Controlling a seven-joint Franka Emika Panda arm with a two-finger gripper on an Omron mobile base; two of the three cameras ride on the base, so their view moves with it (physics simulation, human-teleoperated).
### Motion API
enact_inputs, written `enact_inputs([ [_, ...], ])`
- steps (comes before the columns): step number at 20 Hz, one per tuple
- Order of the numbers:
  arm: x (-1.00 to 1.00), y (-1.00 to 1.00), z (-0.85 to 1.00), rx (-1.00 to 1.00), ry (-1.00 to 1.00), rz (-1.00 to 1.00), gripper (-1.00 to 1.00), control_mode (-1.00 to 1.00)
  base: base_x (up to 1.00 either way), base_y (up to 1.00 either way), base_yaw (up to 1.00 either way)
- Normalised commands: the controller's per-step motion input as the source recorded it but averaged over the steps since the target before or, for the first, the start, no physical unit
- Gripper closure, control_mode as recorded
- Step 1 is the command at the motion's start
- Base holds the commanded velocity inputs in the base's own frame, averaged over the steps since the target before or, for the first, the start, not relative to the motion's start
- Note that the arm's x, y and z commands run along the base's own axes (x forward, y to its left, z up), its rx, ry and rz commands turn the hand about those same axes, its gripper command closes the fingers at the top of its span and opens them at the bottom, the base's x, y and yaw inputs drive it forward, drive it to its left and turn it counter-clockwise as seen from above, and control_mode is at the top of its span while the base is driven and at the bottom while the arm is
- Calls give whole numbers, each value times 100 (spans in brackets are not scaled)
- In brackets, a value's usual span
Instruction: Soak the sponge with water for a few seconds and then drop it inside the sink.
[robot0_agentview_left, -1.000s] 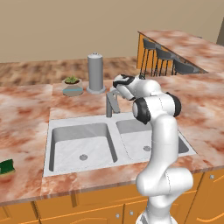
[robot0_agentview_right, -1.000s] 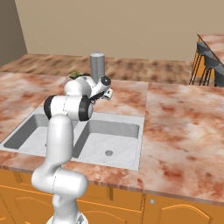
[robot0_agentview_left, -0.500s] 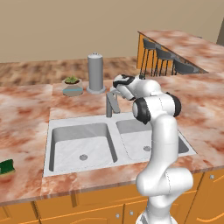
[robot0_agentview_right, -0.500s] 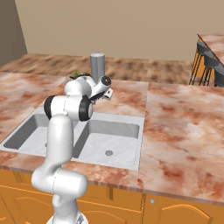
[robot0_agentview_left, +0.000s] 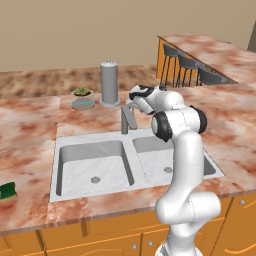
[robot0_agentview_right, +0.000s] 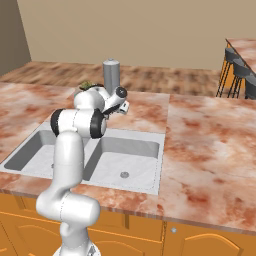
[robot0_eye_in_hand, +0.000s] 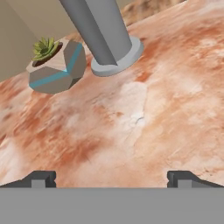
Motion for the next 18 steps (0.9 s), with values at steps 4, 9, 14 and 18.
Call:
enact_inputs([
  [4,0,-44,-43,0,0,0,-100,-100,0,0,0],
  [9,0,-45,-48,0,0,0,-100,-100,0,0,0],
  [14,0,-45,-49,0,0,0,-100,-100,0,0,0],
  [18,0,-41,-48,0,0,0,-100,-100,0,0,0],
])
